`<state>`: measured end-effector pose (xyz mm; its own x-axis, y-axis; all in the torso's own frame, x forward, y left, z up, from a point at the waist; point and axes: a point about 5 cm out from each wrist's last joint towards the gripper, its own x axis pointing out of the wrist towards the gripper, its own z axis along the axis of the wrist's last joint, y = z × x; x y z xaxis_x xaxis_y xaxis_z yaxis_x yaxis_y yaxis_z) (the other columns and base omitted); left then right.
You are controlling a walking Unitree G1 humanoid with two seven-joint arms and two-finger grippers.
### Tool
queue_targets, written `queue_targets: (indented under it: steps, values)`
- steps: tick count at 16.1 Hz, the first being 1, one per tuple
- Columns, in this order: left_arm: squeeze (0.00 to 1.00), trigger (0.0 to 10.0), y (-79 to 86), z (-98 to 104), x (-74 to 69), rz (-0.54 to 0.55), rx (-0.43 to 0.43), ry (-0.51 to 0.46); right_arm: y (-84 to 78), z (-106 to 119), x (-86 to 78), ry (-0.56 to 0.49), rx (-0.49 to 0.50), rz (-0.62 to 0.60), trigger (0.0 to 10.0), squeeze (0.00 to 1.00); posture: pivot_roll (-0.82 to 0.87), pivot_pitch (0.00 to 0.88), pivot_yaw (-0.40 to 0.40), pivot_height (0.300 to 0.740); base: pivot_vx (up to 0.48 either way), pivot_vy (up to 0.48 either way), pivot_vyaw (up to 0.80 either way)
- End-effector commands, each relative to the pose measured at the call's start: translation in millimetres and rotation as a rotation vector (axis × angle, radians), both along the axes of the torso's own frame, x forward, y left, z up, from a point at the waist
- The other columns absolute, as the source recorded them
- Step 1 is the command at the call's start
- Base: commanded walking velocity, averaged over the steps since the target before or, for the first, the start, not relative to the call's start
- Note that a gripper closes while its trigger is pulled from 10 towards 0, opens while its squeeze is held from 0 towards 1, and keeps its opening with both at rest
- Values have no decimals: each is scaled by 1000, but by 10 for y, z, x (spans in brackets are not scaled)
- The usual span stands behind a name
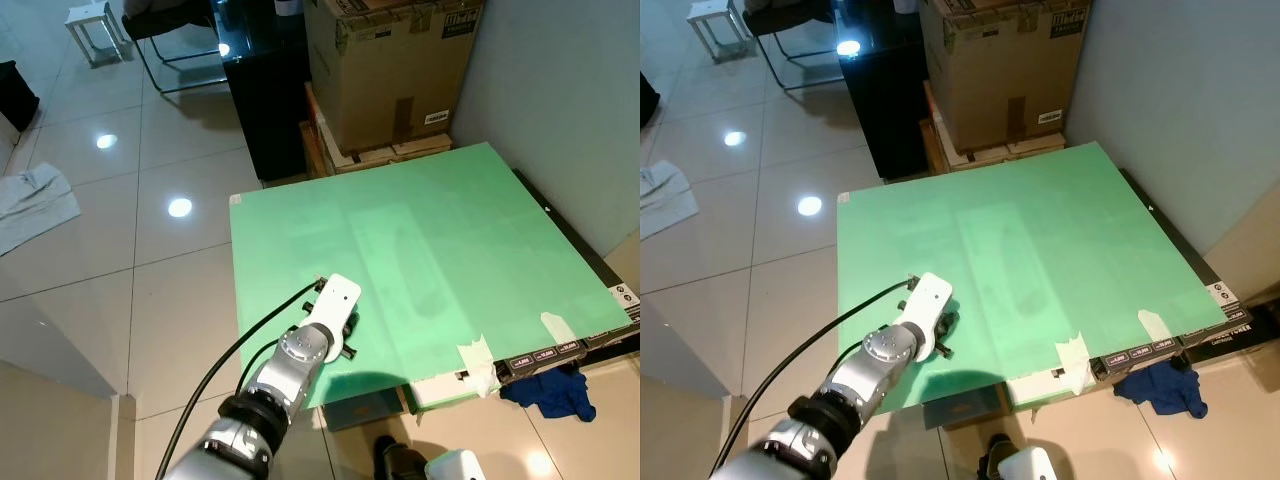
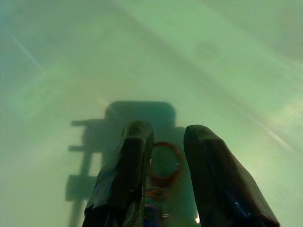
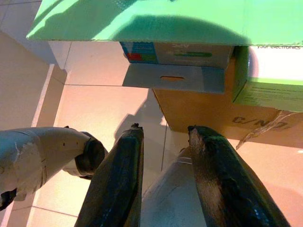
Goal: Hang keys on a hook
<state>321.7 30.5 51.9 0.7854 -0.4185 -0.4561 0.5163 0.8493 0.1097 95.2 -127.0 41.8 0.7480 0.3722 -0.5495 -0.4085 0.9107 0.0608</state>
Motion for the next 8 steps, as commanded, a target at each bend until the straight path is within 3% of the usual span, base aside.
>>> queue_targets:
  steps: [1, 8]
  values:
    - [0, 10000, 15, -14, 24, 34, 11, 0, -18, -54, -38, 22, 5, 0, 10000, 0, -332, 216, 109, 740, 0, 0, 0]
    - [0, 9882, 30, -20, 80, 98, 39, 7, -112, -190, -109, 40, -7, -2, 10000, 0, -348, 220, 111, 740, 0, 0, 0]
